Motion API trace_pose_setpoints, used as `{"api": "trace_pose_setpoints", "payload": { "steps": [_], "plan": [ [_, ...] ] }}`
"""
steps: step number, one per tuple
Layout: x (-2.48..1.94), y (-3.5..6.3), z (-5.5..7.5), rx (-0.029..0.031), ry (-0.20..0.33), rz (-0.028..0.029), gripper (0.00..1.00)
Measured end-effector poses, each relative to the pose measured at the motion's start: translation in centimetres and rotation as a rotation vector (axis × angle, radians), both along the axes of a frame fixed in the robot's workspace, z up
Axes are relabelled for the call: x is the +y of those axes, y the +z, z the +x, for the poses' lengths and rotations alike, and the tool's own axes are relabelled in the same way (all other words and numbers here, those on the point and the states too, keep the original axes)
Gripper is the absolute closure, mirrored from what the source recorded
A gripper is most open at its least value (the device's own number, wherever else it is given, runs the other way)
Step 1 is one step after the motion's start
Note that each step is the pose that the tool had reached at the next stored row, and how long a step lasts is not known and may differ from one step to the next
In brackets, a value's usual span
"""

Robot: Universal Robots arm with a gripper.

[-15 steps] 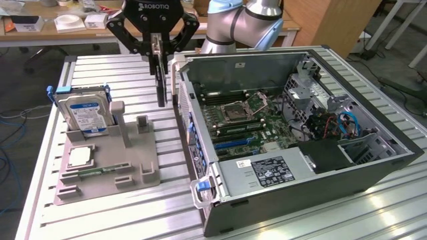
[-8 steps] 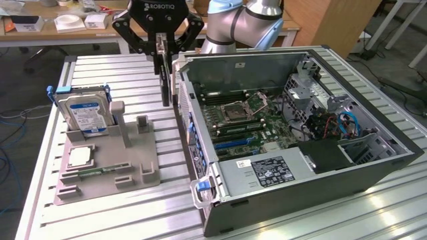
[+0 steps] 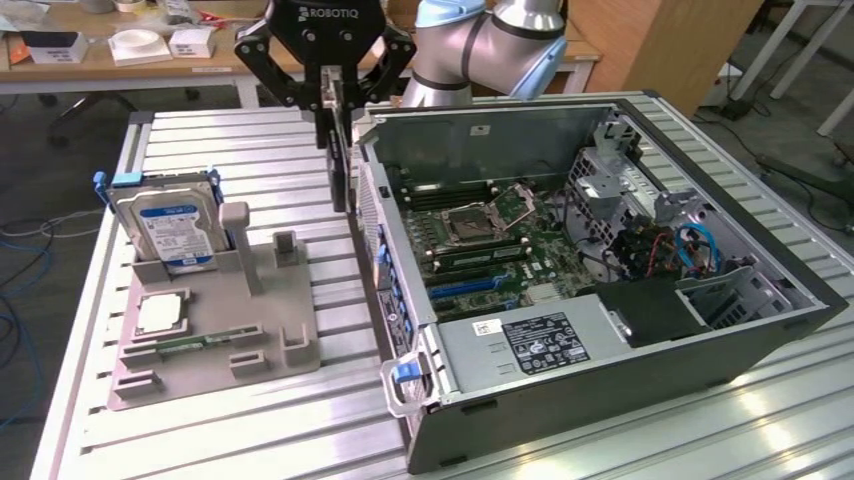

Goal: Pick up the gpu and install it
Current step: 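Pick up the gpu and move the gpu toward the slot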

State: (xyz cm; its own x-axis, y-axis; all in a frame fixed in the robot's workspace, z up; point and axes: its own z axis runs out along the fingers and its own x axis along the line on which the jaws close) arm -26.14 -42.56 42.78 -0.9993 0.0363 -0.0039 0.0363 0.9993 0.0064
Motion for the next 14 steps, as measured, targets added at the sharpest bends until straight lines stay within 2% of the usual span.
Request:
{"api": "trace_pose_setpoints", "payload": {
  "steps": [14],
  "plan": [
    [0.00,-0.01,1.13,-0.0001,0.000,0.0000,0.74]
  ]
}}
